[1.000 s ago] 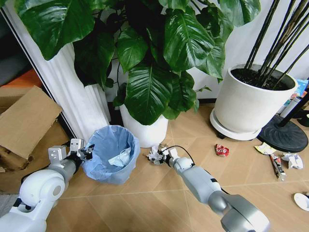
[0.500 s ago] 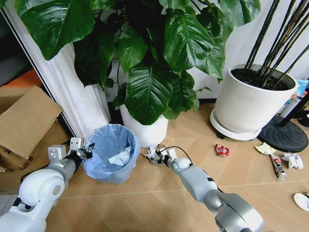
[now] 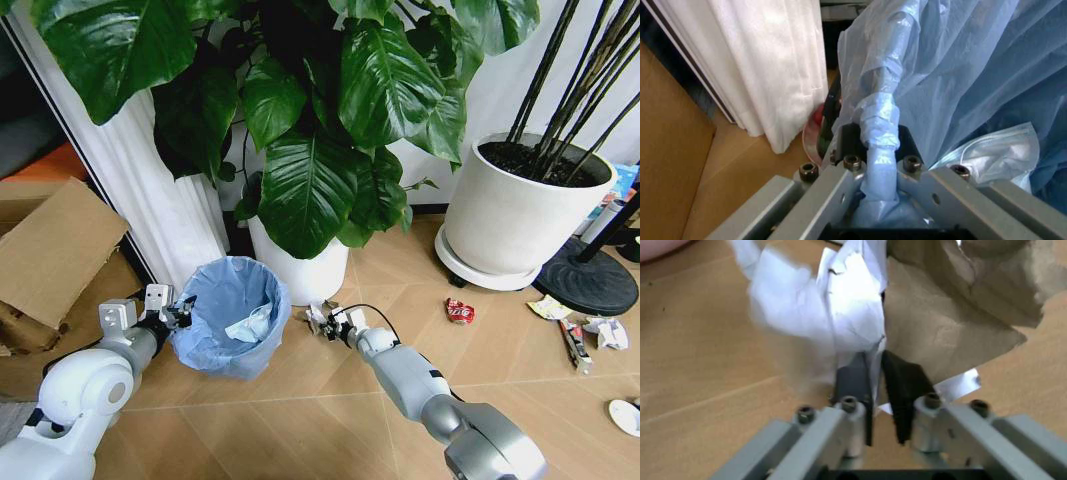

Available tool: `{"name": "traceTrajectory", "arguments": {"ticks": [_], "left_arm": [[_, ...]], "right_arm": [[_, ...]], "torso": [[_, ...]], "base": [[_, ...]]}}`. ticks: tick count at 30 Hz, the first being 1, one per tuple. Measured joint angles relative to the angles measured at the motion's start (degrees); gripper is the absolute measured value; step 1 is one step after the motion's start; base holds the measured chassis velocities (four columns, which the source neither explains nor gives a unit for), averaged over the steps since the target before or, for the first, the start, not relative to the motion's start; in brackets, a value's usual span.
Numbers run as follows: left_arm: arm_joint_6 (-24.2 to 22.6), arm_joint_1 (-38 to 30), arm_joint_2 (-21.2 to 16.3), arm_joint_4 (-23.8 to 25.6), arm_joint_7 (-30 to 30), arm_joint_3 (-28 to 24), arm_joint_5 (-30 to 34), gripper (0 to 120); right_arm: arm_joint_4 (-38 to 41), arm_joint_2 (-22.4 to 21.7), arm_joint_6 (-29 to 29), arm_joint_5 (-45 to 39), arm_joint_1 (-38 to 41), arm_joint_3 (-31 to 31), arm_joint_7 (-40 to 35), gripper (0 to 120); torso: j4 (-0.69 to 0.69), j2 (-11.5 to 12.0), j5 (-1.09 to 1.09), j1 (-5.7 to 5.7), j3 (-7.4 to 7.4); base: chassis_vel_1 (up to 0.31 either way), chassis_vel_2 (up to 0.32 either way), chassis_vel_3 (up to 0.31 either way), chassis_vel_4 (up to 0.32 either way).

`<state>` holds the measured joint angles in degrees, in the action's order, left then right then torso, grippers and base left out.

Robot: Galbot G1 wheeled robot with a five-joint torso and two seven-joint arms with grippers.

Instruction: Pick up the trash bin and place the garbage on the floor into it.

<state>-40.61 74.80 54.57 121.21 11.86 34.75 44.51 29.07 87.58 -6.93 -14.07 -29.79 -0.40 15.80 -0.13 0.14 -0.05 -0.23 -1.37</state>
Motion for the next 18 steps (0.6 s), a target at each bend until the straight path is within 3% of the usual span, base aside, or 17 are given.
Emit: {"name": "traceTrajectory", "arguments": {"ticks": [18], "left_arm": [[0.02,0.54,0.16,0.83,0.0,0.05,-0.01,0]], "right_arm": [[10.4,-4.52,-1.91,-2.21,-4.49,0.94,-0.33,0]], "torso": [[0.0,0.0,0.01,0.0,0.0]], "base": [[0.0,0.0,0.0,0.0]]}}
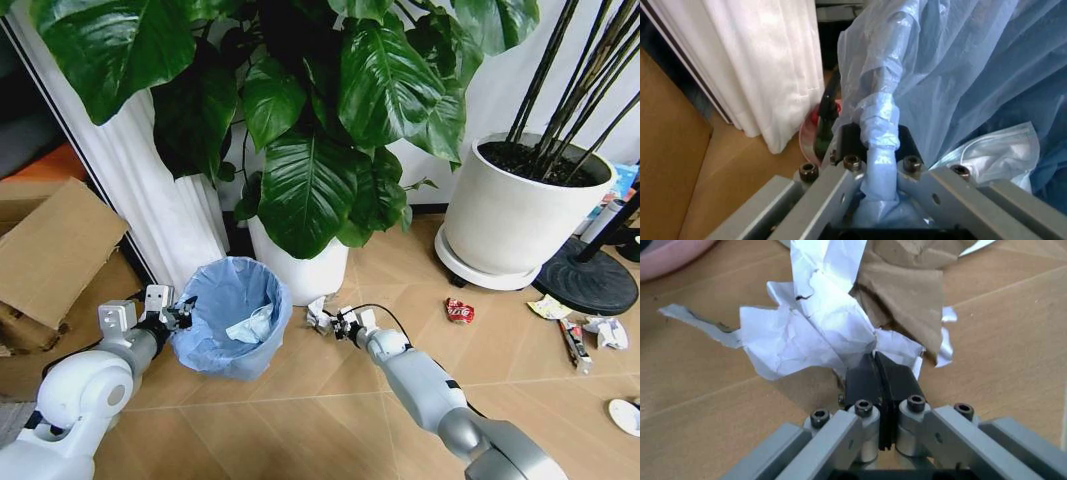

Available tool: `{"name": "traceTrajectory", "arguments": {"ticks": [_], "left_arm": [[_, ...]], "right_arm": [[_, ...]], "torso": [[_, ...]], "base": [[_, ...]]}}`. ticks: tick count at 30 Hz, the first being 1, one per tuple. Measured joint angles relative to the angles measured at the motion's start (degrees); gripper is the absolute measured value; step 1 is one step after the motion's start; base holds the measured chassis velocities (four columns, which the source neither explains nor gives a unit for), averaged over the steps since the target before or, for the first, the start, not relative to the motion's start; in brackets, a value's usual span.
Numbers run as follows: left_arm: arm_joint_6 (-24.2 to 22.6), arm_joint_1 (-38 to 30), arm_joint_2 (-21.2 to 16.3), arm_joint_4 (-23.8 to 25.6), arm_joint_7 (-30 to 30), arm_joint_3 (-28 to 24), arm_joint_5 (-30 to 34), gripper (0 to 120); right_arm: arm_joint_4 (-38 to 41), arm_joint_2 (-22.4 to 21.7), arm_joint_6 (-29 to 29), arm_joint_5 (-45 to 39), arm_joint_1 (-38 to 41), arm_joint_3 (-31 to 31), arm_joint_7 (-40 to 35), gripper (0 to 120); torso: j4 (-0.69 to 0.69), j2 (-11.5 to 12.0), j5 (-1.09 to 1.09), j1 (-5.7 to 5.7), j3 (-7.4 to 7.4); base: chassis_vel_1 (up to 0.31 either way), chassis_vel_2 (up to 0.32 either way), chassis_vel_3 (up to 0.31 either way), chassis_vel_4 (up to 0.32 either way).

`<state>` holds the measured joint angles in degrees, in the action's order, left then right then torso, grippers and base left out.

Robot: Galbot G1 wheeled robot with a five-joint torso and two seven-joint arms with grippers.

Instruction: Pick up the trash bin and place the garbage on the floor into it.

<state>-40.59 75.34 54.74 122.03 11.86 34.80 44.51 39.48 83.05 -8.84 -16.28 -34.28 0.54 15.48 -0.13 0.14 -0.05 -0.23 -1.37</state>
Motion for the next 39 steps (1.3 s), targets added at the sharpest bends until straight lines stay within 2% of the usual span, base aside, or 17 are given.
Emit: {"name": "traceTrajectory", "arguments": {"ticks": [6,13,16,17,24,27,28,30,31,33,34,35,39], "left_arm": [[0.0,0.37,-0.05,0.36,0.05,0.06,-0.04,0],[0.0,0.57,0.15,0.6,0.05,0.03,-0.17,0],[0.0,0.55,0.18,0.6,0.05,-0.02,-0.19,0],[0.0,0.57,0.26,0.6,0.05,-0.19,-0.24,0],[-0.05,1.3,0.37,0.54,0.01,-0.57,-0.64,0],[-0.12,1.88,0.27,0.43,-0.09,-0.85,-0.75,0],[-0.12,1.88,0.27,0.43,-0.09,-0.85,-0.75,0],[-0.21,2.08,0.18,0.38,-0.11,-1.36,-0.75,0],[-0.32,2.14,0.11,0.36,-0.12,-1.65,-0.72,0],[-0.39,2.14,0.04,0.35,-0.11,-1.76,-0.68,0],[-0.6,2.14,-0.2,0.31,-0.05,-2.15,-0.48,0],[-0.6,2.14,-0.2,0.31,-0.05,-2.15,-0.48,0],[-1.32,1.1,-1.14,-0.07,0.01,-3.51,0.99,0]], "right_arm": [[4.7,-1.61,-0.24,-0.61,-1.35,0.66,-0.32,0],[16.41,-6.08,-1.19,-3.88,-5.13,0.37,-1.19,0],[18.79,-7.07,-1.5,-4.91,-6.0,0.32,-1.48,0],[23.08,-8.72,-1.63,-6.33,-7.73,0.28,-1.74,0],[31.48,-12.6,-1.56,-8.57,-12.42,1.22,-1.85,0],[39.33,-17.23,-2.37,-10.7,-17.12,3.44,-1.83,0],[39.33,-17.23,-2.37,-10.7,-17.12,3.44,-1.83,0],[44.87,-20.87,-3.07,-12.08,-20.1,5.66,-1.87,0],[48.07,-22.43,-3.42,-12.87,-21.51,6.64,-1.86,0],[49.49,-23.12,-3.62,-13.23,-22.08,7.11,-1.88,0],[54.15,-25.11,-4.16,-14.4,-24.01,8.57,-1.9,0],[54.15,-25.11,-4.16,-14.4,-24.01,8.57,-1.9,0],[65.35,-28.55,-5.36,-17.52,-28.25,12.38,-1.87,0]], "torso": [[0.01,0.0,0.01,0.0,0.0],[0.01,0.0,0.01,0.0,0.01],[0.0,0.0,0.0,0.0,0.0],[-0.01,0.0,0.01,0.0,0.0],[0.02,0.0,0.02,0.0,0.0],[0.01,0.0,0.04,0.0,0.0],[0.01,0.0,0.04,0.0,0.0],[-0.03,0.0,-0.04,0.0,0.0],[-0.01,0.0,0.0,0.0,0.0],[-0.01,0.0,0.03,0.01,0.01],[-0.01,0.0,0.01,0.01,0.01],[-0.01,0.0,0.01,0.01,0.01],[0.01,0.0,-0.02,0.0,0.01]], "base": [[0.0,0.0,0.0,0.0],[0.0,0.0,0.0,0.0],[0.0,0.0,0.0,0.0],[0.0,0.0,0.0,0.0],[0.0,0.0,0.0,0.0],[0.0,0.0,0.0,0.0],[0.0,0.0,0.0,0.0],[0.0,0.0,0.0,0.0],[0.0,0.0,0.0,0.0],[0.0,0.0,0.0,0.0],[0.0,0.0,0.0,0.0],[0.0,0.0,0.0,0.0],[0.0,0.0,0.0,0.0]]}}
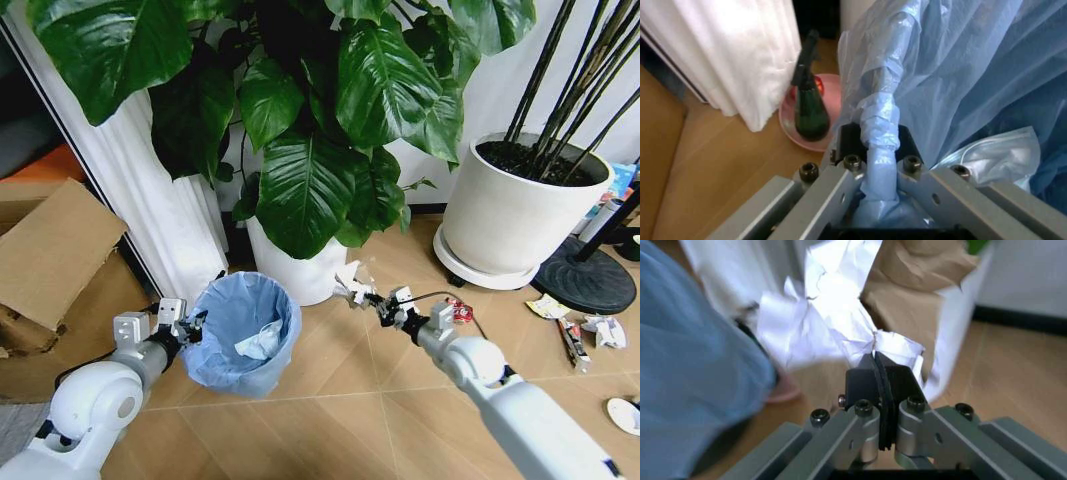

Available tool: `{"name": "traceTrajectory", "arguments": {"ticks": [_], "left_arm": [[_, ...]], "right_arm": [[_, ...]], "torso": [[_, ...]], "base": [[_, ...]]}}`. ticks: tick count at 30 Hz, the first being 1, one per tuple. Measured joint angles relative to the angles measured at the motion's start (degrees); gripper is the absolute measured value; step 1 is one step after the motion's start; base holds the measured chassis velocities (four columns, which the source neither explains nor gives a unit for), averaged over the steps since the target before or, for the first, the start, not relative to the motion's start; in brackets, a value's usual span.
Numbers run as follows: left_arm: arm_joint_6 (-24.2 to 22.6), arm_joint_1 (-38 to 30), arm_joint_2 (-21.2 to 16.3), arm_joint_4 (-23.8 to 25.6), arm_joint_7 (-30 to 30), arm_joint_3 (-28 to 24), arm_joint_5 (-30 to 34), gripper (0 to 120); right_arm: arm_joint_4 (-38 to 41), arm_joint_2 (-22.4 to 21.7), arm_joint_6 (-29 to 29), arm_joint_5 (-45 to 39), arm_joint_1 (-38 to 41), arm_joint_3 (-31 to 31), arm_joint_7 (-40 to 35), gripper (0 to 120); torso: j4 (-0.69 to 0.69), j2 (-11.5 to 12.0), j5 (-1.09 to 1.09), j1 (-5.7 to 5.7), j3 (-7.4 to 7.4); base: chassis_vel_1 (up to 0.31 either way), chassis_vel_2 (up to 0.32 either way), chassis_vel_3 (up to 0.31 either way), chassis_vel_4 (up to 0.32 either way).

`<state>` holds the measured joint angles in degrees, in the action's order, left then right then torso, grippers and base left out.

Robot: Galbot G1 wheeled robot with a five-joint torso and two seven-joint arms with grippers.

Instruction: Pick up the trash bin and place the garbage on the floor into it.

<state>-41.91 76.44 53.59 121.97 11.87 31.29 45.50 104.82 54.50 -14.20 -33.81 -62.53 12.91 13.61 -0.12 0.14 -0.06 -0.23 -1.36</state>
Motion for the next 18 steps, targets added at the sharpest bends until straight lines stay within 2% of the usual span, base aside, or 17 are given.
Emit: {"name": "traceTrajectory", "arguments": {"ticks": [5,9,14,17,18], "left_arm": [[-0.2,-2.04,-0.62,-1.17,0.01,-1.98,0.93,0],[-0.21,-3.89,-1.15,-2.24,0.09,-3.7,1.5,0],[-0.25,-4.92,-1.81,-2.82,0.13,-4.82,1.98,0],[-0.26,-5.91,-2.65,-3.29,0.24,-5.22,2.95,0],[-0.26,-5.91,-2.65,-3.29,0.24,-5.22,2.95,0]], "right_arm": [[7.07,-1.49,-1.07,-3.31,-1.84,1.06,-0.33,0],[12.18,-1.89,-2.37,-6.58,-0.98,-0.91,-1.5,0],[15.17,-1.99,-3.45,-9.56,1.64,-4.62,-2.9,0],[17.16,-1.79,-4.6,-12.54,5.67,-10.42,-4.39,0],[17.16,-1.79,-4.6,-12.54,5.67,-10.42,-4.39,0]], "torso": [[-0.02,0.0,0.01,0.0,0.0],[-0.02,0.0,0.03,0.0,-0.01],[-0.01,0.0,0.0,0.0,-0.01],[0.0,0.0,0.0,0.0,-0.01],[0.0,0.0,0.0,0.0,-0.01]], "base": [[0.0,0.0,0.0,0.0],[0.0,0.0,0.0,0.0],[0.0,0.0,0.0,0.0],[0.0,0.0,0.0,0.0],[0.0,0.0,0.0,0.0]]}}
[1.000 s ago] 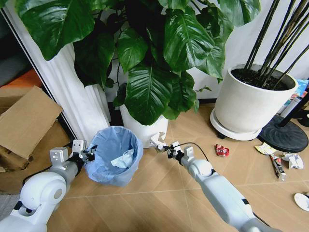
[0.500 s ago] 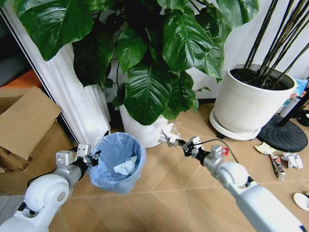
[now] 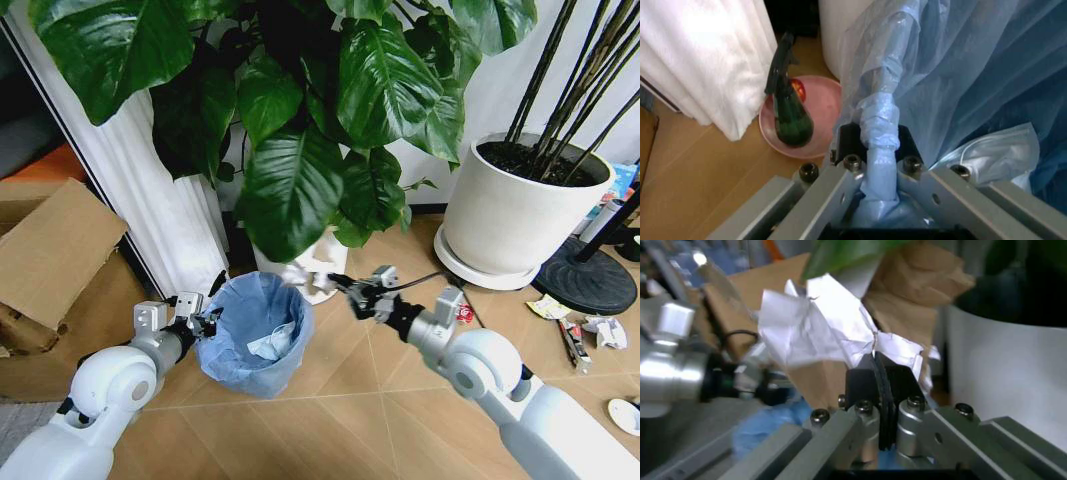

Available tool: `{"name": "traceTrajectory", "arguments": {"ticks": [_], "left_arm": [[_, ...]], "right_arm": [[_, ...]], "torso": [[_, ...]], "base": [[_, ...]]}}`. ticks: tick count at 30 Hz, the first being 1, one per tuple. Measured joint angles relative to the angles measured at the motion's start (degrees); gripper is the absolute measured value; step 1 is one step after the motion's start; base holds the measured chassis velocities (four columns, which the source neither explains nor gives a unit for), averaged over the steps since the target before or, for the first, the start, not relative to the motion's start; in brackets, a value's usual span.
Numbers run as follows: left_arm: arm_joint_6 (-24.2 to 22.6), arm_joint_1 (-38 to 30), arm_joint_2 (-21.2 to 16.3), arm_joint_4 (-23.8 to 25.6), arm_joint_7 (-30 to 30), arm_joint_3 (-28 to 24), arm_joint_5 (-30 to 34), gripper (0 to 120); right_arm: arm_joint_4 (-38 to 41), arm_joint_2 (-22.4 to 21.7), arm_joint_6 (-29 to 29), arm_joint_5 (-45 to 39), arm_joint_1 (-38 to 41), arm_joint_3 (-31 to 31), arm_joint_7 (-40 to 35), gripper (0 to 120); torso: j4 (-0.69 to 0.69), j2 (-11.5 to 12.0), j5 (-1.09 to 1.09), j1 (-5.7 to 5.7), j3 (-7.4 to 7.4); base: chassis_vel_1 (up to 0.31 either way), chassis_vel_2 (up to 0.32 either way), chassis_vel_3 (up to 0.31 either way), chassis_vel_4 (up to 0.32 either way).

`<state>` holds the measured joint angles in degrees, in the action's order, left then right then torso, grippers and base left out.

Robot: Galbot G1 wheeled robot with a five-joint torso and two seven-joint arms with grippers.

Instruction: Pick up the trash bin and place the garbage on the floor into it.

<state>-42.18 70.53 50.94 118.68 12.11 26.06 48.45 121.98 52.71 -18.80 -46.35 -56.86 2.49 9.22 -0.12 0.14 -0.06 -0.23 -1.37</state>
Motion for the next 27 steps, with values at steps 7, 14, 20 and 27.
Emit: {"name": "traceTrajectory", "arguments": {"ticks": [7,14,20,27], "left_arm": [[0.0,-1.42,-0.04,-0.29,0.44,0.2,1.15,0],[0.0,-1.66,0.28,-0.33,0.54,0.46,1.21,0],[0.0,-1.52,0.31,-0.33,0.23,0.99,1.2,0],[0.0,-1.5,0.48,-0.52,-0.04,1.24,1.09,0]], "right_arm": [[-1.94,1.59,-0.92,-1.82,6.38,-8.65,-1.14,0],[-6.54,2.94,-0.49,-1.26,8.99,-13.2,-1.15,0],[-8.74,4.35,-1.22,-1.11,11.7,-14.87,-1.46,5],[-8.77,4.51,-1.45,-1.14,12.28,-15.73,-2.08,28]], "torso": [[0.0,0.0,0.01,0.0,0.0],[-0.01,0.0,0.01,0.0,0.0],[-0.01,0.0,0.01,0.0,0.0],[-0.01,0.0,0.01,0.0,0.0]], "base": [[0.0,0.0,0.0,0.0],[0.0,0.0,0.0,0.0],[0.0,0.0,0.0,0.0],[0.0,0.0,0.0,0.0]]}}
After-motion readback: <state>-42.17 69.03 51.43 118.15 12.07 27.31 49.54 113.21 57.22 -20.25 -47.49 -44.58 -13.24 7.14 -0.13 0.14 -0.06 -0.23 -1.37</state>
